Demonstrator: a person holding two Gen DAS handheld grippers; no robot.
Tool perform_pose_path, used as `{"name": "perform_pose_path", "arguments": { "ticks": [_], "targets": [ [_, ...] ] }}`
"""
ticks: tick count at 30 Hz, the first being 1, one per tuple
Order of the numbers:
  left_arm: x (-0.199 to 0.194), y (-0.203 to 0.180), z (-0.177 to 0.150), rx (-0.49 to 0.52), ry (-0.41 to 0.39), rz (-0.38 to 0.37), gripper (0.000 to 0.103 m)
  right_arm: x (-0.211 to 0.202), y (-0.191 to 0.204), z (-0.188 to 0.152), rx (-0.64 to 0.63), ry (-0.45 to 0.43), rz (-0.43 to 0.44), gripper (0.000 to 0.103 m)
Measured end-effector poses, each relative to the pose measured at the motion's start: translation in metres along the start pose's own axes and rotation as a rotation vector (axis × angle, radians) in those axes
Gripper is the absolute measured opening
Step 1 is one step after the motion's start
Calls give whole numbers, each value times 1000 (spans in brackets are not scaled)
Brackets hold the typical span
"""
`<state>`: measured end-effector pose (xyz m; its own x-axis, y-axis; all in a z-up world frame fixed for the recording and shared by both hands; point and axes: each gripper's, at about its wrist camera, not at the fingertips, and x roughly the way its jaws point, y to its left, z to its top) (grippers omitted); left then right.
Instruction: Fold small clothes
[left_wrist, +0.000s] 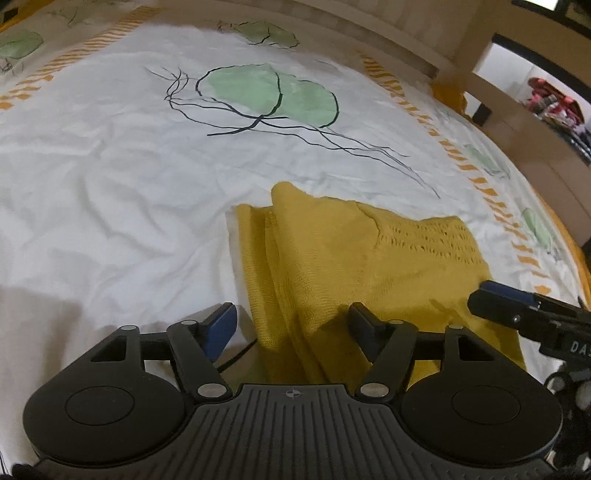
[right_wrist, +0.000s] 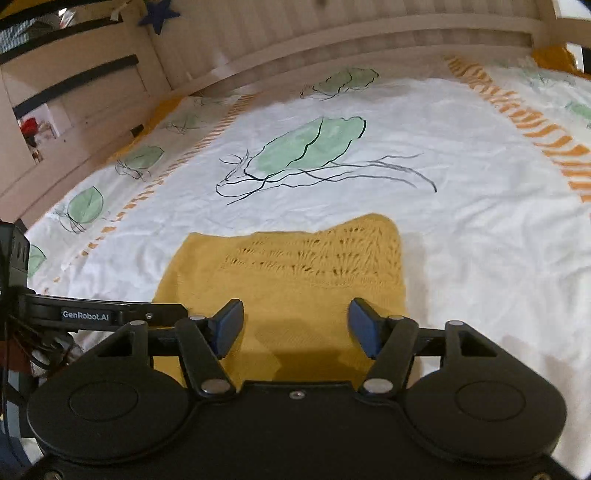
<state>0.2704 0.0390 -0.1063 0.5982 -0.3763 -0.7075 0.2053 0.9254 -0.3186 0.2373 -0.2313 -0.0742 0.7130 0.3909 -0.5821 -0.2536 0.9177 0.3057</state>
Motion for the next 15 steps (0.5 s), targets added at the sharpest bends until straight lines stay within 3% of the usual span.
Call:
{"name": "perform_pose_path", "arguments": {
  "ticks": [3, 7, 12, 15],
  "targets": [
    [-6, -1, -1, 5, -11, 11, 66, -2, 4, -2, -11, -2, -5, 70],
    [-18, -6, -14, 50, -22, 54, 68, -13, 7, -1, -57, -43, -43, 81],
    [-34, -8, -34, 100, -40, 86, 71, -14, 6, 0, -78, -23, -90, 82],
    [-45, -5, -43, 80, -57, 108, 72, -14, -1, -1, -36, 5, -97, 82]
  ]
}}
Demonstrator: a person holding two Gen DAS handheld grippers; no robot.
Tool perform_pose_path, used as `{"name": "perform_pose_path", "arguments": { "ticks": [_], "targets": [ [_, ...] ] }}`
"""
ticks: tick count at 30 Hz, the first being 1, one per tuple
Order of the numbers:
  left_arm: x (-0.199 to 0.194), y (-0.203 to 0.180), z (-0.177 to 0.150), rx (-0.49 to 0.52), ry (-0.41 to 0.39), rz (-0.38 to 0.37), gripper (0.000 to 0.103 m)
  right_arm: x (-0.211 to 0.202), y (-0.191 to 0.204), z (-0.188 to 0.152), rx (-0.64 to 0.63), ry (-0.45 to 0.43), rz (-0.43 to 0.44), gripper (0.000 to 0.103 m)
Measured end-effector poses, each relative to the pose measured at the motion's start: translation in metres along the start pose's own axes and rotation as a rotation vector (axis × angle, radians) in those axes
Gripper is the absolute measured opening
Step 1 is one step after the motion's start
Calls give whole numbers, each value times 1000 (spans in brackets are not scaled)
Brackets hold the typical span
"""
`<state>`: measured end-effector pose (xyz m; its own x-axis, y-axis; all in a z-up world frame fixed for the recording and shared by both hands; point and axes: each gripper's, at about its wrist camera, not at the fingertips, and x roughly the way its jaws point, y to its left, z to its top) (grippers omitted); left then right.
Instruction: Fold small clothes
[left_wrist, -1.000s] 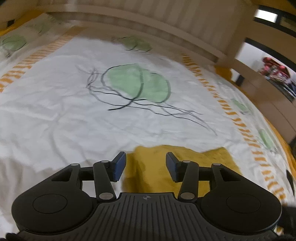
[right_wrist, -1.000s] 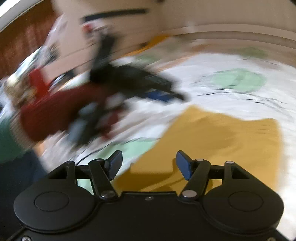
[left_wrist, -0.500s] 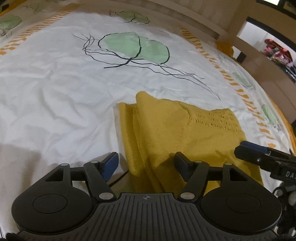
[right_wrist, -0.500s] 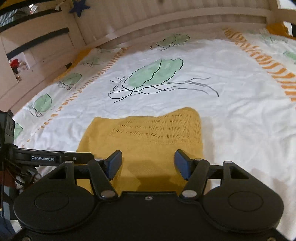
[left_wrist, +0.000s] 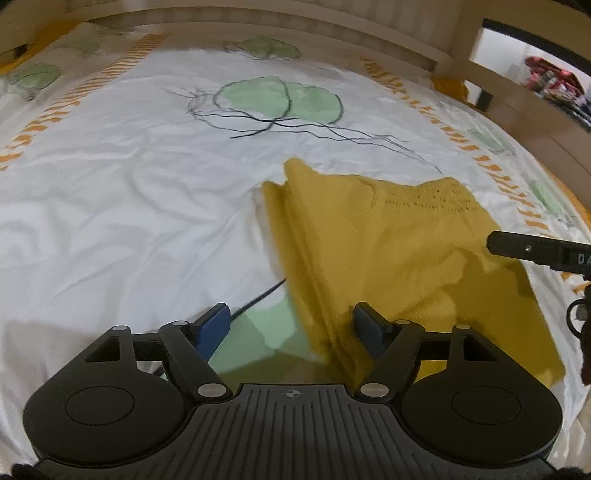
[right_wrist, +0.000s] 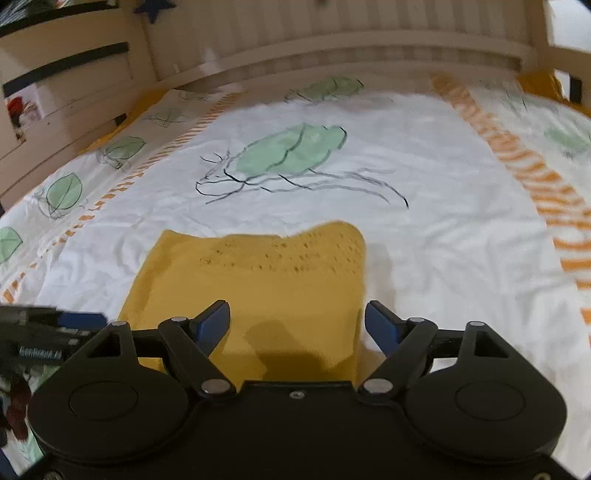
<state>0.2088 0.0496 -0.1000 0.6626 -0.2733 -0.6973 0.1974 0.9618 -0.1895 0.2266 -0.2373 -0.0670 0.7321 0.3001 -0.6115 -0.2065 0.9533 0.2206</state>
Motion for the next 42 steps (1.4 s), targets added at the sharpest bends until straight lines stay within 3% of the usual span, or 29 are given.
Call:
{"name": "perform_pose_path", "arguments": {
  "ticks": [4, 7, 9, 13, 16, 20, 26, 32, 35, 38, 42],
  "targets": [
    [-29, -6, -5, 15, -102, 57, 72, -8, -7, -2, 39, -5, 7, 82],
    [-51, -16, -14, 49, -184, -1, 72, -19, -4, -5, 4, -28, -8, 84],
    [-53, -25, -21, 78, -162, -32, 72, -24, 0, -8, -32, -29, -5, 87],
    [-34, -26, -47, 48, 4, 17, 72, -27, 7, -22, -113, 23, -14, 88],
    [-41, -20, -57, 16, -5, 9, 73, -28, 6, -36, -160, 93, -67, 88],
    [-49, -14, -61, -4, -16, 28, 73, -38, -6, -51, -69, 126, -74, 93],
    [-76, -25, -66, 10, -126, 46, 72, -74, -8, -65, 36, 40, -119, 95],
    [-94, -60, -71, 151, -240, 172, 72, -110, 22, -72, -56, -116, -180, 102],
    [-98, -76, -79, 174, -256, 217, 72, -117, 37, -80, -96, -151, -231, 102],
    [-99, -80, -86, 164, -241, 191, 72, -120, 47, -89, -109, -141, -279, 102],
    [-97, -78, -91, 127, -205, 159, 72, -123, 48, -96, -75, -123, -220, 102]
  ]
}}
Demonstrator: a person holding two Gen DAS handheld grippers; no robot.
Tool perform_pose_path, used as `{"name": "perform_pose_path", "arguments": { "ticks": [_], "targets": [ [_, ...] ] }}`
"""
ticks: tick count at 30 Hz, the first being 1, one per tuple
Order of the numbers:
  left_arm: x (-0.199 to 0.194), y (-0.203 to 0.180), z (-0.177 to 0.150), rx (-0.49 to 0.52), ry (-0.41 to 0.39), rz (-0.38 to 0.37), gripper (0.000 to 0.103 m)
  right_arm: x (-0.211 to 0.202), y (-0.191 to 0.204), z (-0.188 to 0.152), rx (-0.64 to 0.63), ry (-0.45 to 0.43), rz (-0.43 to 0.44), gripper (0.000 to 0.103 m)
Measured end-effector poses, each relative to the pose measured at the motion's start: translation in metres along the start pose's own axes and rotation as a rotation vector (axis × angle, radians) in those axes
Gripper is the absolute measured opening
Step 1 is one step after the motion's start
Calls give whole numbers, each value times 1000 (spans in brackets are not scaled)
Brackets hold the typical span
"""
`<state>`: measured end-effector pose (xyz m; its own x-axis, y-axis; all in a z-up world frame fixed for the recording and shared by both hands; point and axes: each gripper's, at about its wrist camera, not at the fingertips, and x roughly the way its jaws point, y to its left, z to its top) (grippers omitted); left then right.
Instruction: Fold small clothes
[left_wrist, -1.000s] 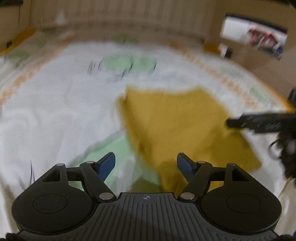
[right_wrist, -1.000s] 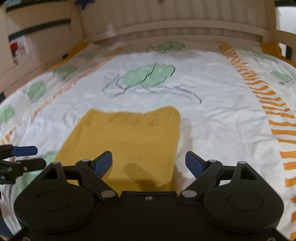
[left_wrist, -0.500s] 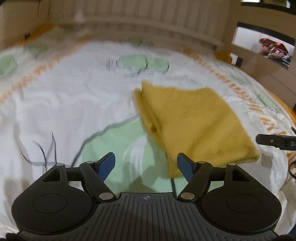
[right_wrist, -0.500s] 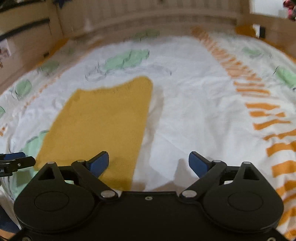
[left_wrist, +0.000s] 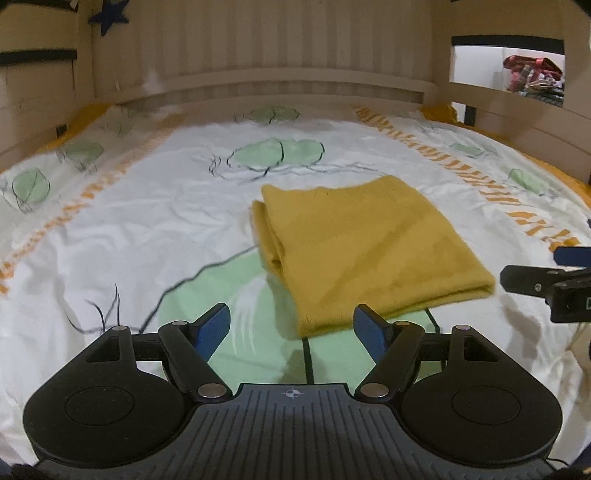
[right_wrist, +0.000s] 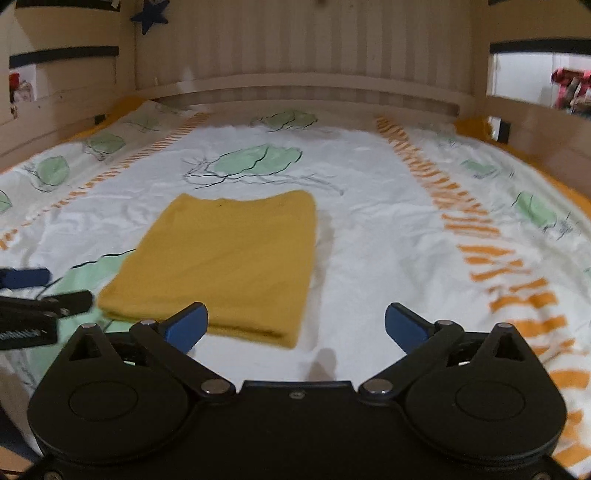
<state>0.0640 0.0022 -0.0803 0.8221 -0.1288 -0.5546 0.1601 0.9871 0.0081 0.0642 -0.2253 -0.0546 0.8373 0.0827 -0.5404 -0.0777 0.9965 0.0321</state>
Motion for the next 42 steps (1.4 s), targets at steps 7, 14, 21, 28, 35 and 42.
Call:
{"name": "perform_pose_path", "arguments": {
  "ticks": [7, 14, 21, 28, 35, 42],
  "targets": [
    [5, 7, 0, -65, 24, 17, 72, 0, 3, -6, 11, 3, 29, 102],
    [14, 12, -2, -114, 73, 24, 72, 2, 1, -6, 53, -2, 35, 102],
    [17, 14, -2, -133, 84, 34, 72, 3, 0, -6, 71, -8, 35, 102],
    [16, 15, -1, -142, 92, 36, 72, 2, 1, -5, 66, -18, 28, 102],
    [14, 8, 0, -104, 83, 32, 72, 2, 0, -5, 71, -27, 13, 102],
    [11, -4, 0, -51, 67, 5, 72, 3, -4, -4, 83, -30, -3, 102]
  ]
}}
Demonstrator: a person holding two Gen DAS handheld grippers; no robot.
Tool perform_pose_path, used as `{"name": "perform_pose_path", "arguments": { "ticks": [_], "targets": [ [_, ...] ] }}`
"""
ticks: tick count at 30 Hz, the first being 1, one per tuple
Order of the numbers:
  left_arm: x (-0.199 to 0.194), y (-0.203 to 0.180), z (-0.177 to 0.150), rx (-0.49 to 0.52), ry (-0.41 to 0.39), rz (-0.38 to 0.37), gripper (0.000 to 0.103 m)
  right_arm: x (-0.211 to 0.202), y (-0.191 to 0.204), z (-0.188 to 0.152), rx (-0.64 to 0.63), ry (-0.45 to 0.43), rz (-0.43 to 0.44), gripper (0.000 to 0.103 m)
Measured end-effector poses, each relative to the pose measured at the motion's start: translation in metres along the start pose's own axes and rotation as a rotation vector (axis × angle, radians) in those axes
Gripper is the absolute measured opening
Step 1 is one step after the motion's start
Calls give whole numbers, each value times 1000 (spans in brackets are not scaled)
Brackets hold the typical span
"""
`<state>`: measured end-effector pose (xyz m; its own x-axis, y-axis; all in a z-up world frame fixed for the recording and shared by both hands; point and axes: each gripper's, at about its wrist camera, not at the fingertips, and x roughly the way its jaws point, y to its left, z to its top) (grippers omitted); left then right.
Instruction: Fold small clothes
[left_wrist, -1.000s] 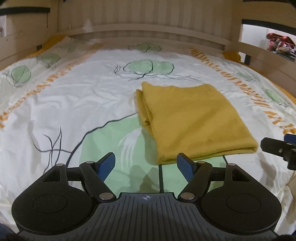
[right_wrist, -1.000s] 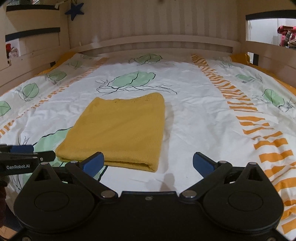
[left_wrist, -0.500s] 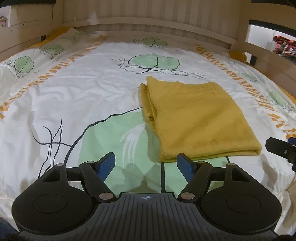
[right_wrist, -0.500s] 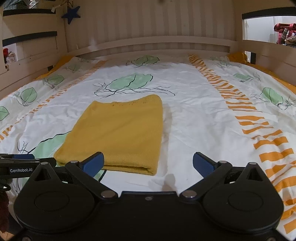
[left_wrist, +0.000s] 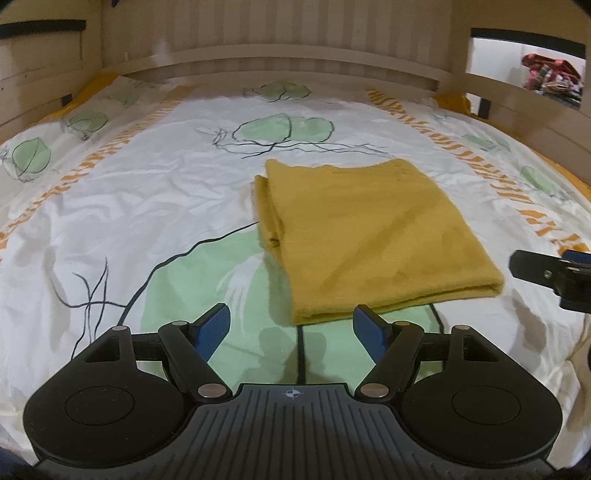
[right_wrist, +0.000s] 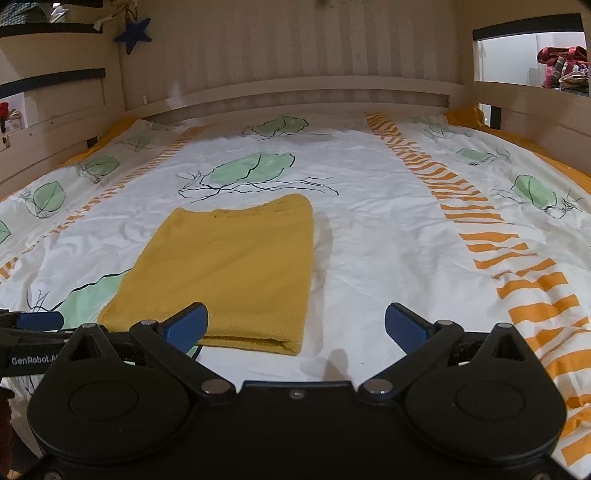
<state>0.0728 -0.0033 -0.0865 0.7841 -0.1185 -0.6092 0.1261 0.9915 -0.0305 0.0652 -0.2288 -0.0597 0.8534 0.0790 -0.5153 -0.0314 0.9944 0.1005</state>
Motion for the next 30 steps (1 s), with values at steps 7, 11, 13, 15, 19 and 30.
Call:
{"name": "perform_pose_path", "arguments": {
  "ticks": [7, 11, 13, 15, 19, 30],
  "targets": [
    [0, -5, 0, 9, 1, -14, 72, 1, -1, -1, 9, 6, -6, 102],
    [1, -5, 0, 7, 2, -14, 72, 2, -1, -1, 8, 10, -8, 102],
    [1, -5, 0, 3, 1, -15, 72, 3, -1, -1, 8, 12, -8, 102],
    [1, -5, 0, 0, 0, -16, 72, 3, -1, -2, 7, 13, -8, 102],
    [1, -5, 0, -1, 1, -17, 72, 3, -1, -1, 9, 13, -9, 102],
    [0, -6, 0, -5, -3, -13, 72, 4, 0, -2, 12, 17, -9, 102]
  ]
}}
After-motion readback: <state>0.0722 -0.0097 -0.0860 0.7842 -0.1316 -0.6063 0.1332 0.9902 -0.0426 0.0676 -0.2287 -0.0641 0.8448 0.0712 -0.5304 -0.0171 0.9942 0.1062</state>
